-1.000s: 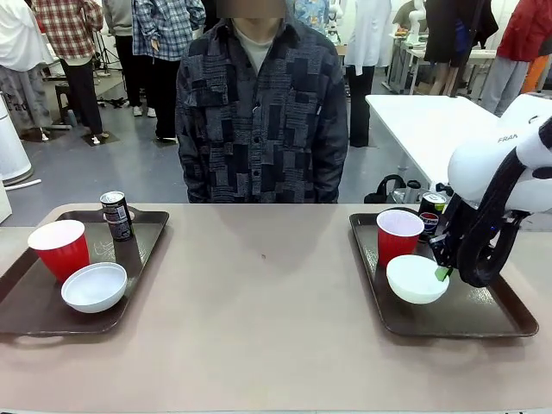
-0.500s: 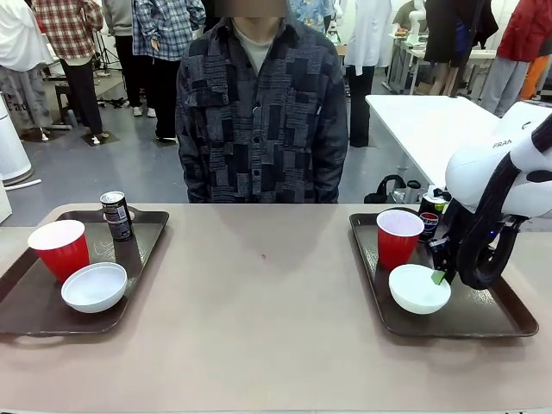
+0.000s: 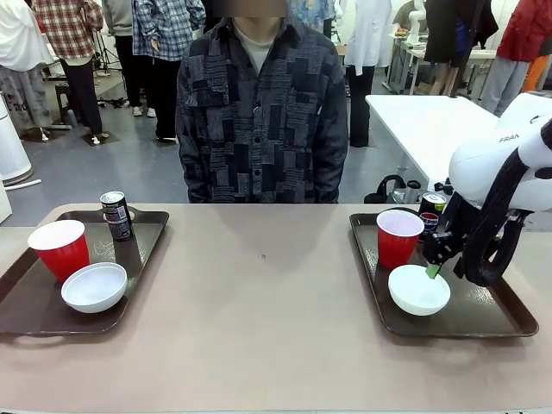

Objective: Prepare tableware on both trays.
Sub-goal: Pick up a Picnic Bowl from the table and place it on a Handle tray.

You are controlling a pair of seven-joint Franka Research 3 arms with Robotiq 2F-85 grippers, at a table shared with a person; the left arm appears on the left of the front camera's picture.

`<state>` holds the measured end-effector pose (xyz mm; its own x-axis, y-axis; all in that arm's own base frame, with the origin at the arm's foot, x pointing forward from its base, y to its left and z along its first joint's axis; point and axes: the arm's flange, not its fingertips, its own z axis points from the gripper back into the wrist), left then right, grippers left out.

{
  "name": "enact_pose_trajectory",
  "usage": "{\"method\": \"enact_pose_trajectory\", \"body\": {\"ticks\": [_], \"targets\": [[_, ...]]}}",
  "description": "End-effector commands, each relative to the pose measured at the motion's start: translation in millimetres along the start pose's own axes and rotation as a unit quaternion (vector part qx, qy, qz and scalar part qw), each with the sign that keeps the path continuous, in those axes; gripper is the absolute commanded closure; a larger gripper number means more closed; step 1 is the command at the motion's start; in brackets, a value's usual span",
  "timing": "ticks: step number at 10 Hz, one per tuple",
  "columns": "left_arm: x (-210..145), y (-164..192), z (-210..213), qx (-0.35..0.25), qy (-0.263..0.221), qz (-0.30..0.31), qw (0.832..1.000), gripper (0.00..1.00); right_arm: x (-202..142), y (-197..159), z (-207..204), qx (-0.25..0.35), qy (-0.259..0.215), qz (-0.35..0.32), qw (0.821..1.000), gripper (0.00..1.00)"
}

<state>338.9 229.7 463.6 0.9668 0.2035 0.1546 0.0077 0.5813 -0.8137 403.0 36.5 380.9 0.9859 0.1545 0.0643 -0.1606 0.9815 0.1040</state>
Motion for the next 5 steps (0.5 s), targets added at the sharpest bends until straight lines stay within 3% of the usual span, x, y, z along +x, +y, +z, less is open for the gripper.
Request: {"method": "enact_pose_trajectory", "body": {"ticks": [1,2,5], "targets": [[0,0,0,-0.007,-0.009,-0.007,1.000,0.00,-5,7,25,-0.022,0.020,0.009,1.000,0.22],[0,0,0,-0.007,-0.009,-0.007,1.000,0.00,-5,13,42,-0.033,0.026,0.003,0.999,0.00],[0,0,0,-0.007,-0.009,-0.007,1.000,0.00,-5,19,81,-0.032,0.018,-0.010,0.999,0.00]]}}
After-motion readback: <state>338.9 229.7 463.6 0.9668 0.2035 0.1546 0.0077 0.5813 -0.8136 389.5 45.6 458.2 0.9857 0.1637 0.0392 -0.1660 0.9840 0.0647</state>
